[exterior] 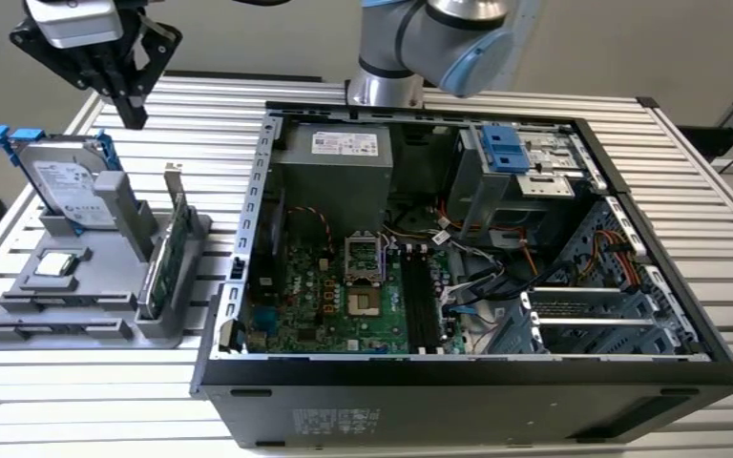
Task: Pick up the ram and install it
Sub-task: 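Reach for the ram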
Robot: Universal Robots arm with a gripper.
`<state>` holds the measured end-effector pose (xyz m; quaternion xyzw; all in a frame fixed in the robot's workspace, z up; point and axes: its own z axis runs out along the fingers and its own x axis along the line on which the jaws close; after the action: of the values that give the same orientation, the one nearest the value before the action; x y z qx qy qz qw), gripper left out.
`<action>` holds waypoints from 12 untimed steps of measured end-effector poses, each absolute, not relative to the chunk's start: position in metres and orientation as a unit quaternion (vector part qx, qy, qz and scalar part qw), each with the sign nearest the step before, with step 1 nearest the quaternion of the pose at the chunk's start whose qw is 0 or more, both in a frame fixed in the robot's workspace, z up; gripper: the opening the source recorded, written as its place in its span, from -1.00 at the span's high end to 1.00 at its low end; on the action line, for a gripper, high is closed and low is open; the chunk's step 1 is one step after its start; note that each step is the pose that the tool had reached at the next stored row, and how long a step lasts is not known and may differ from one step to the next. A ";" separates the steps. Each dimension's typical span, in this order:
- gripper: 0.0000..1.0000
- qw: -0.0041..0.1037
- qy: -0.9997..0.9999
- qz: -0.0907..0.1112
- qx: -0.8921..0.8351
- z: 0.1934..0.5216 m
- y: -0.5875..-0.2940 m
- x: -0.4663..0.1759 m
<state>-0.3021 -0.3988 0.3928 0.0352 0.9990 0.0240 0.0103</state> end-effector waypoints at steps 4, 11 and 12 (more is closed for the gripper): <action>1.00 0.010 0.999 0.024 0.035 0.393 -0.399 -0.309; 1.00 0.010 0.999 0.024 0.035 0.393 -0.399 -0.320; 1.00 0.010 0.999 0.024 0.035 0.393 -0.399 -0.322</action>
<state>-0.3217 -0.3988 0.3928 0.0351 0.9990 0.0240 0.0103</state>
